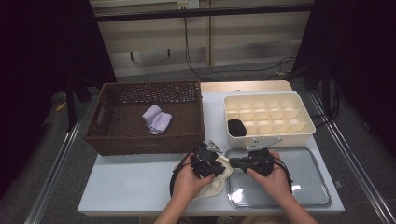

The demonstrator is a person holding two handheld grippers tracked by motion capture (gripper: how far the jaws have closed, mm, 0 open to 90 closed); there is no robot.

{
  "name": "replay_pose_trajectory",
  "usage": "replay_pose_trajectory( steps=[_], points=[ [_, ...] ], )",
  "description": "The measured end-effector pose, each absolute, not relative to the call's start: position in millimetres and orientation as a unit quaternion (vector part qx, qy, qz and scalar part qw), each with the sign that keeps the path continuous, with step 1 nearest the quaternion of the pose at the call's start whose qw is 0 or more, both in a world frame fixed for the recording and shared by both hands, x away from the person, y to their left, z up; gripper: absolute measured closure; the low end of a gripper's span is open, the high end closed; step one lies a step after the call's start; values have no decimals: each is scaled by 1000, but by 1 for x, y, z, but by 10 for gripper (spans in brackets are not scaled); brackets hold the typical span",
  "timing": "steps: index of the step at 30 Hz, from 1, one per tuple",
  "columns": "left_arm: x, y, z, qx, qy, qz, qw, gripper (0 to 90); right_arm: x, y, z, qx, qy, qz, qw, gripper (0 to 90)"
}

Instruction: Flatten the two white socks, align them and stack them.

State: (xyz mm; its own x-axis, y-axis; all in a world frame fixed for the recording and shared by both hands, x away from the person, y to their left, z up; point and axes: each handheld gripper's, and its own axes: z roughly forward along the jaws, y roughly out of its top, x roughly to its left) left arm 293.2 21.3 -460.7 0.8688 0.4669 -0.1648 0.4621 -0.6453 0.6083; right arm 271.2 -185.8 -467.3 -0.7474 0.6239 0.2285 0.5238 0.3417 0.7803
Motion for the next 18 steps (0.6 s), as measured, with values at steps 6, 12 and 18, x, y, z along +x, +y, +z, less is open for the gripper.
replay_pose_trajectory(
  steps=[6, 12, 18],
  points=[
    [293, 22, -460, 918, 227, 8, 325, 895, 272, -187, -467, 351, 819, 451, 56, 868],
    [287, 38, -443, 910, 223, 14, 348, 896, 273, -191, -468, 357, 815, 453, 57, 868],
    [285, 62, -439, 903, 234, 21, 359, 897, 273, -191, -469, 361, 813, 454, 57, 868]
  ],
)
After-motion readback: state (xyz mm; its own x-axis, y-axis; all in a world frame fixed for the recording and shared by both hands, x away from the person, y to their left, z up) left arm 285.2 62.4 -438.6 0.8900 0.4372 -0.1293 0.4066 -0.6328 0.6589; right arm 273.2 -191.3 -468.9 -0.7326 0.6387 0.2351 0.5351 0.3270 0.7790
